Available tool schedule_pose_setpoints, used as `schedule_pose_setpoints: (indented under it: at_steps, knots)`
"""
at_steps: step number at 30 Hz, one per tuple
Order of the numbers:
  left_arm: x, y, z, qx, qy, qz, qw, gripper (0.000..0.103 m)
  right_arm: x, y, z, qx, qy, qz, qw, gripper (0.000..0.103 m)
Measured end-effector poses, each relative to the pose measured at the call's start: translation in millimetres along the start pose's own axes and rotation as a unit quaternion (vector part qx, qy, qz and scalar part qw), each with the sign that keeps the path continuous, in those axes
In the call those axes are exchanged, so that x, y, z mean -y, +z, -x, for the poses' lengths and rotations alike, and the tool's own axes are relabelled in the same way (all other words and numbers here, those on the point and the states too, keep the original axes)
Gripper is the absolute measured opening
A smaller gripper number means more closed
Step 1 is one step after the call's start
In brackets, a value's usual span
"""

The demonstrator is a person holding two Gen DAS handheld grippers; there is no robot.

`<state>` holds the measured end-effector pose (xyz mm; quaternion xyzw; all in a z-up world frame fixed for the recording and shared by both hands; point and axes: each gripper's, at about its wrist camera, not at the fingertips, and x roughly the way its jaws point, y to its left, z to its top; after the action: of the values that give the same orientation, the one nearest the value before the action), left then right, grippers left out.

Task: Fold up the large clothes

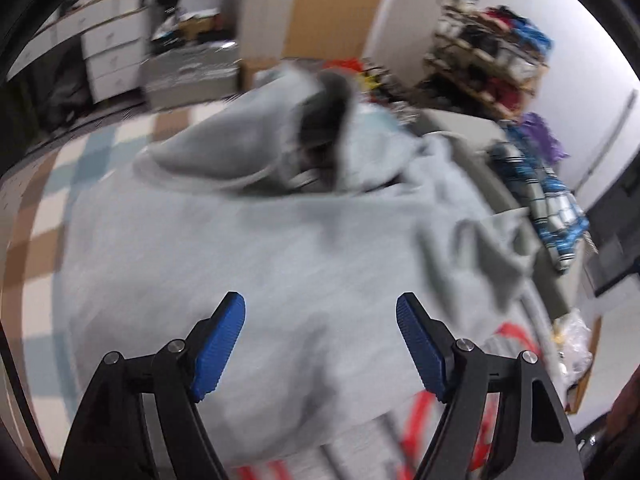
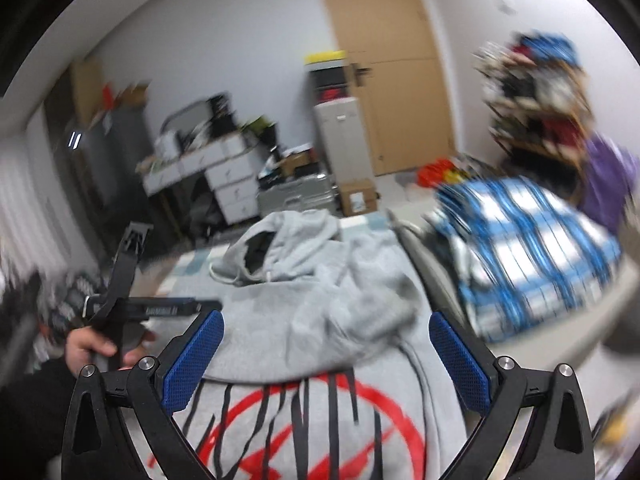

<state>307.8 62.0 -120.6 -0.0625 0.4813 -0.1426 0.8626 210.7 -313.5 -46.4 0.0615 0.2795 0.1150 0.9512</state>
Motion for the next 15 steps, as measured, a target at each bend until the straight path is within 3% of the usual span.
schedule_pose_setpoints:
  at_steps: [2,5,11,15]
  knots:
    - [-16,-6,-3,-0.009,0.011,0.022,0.9997,0.074,-19,14,-21,-0.008,-0.016,0.047,0.999,0.103]
    - [-35,-13,-9,-0.018,0.017,0.045,0.9987,0.074,-50,25,-75,-0.062,-0.009,0.121,0.991,0.103]
    - [-53,-19,-20,-0.034,0.026,0.049,0.9979,0.074,-50,6,-172,-0.176,0.002,0.129,0.976,0.103]
    - [-48,-23,-22,-0.032,0.039,0.031,0.9982,0.074,-34,-21,-217,-0.237,-0.027,0.125,0.963,0.103]
